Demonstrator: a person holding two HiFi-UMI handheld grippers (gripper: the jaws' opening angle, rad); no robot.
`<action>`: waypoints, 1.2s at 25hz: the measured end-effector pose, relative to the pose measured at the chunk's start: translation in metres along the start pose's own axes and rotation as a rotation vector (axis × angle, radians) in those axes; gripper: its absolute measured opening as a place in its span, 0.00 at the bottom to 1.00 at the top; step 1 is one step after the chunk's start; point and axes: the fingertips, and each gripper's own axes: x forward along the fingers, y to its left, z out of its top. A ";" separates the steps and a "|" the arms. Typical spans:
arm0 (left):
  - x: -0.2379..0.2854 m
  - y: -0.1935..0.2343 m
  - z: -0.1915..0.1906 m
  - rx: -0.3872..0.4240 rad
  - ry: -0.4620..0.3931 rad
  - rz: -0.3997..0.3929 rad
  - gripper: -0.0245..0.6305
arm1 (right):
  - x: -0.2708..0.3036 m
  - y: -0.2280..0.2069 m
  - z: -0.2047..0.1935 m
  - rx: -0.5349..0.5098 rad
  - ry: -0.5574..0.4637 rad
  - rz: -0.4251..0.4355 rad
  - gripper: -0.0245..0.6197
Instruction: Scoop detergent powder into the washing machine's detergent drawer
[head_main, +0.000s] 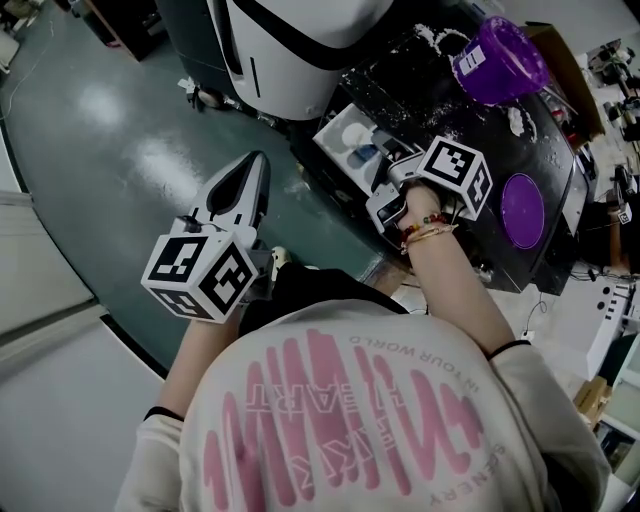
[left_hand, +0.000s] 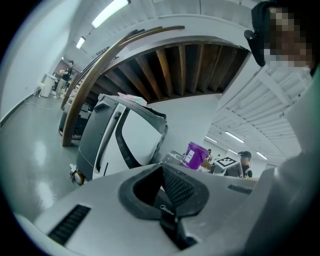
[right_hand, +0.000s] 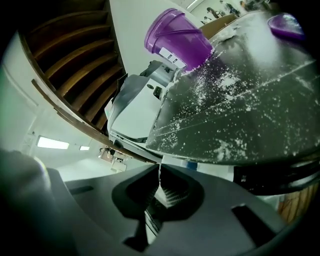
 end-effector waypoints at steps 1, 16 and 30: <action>0.001 0.001 0.001 -0.001 -0.003 0.000 0.04 | 0.001 0.000 0.000 -0.006 0.003 -0.004 0.04; 0.003 0.014 0.005 -0.039 -0.020 0.002 0.04 | 0.017 0.006 -0.014 -0.204 0.126 -0.107 0.04; -0.009 0.030 0.010 -0.078 -0.050 0.012 0.04 | 0.027 0.017 -0.029 -0.583 0.245 -0.213 0.04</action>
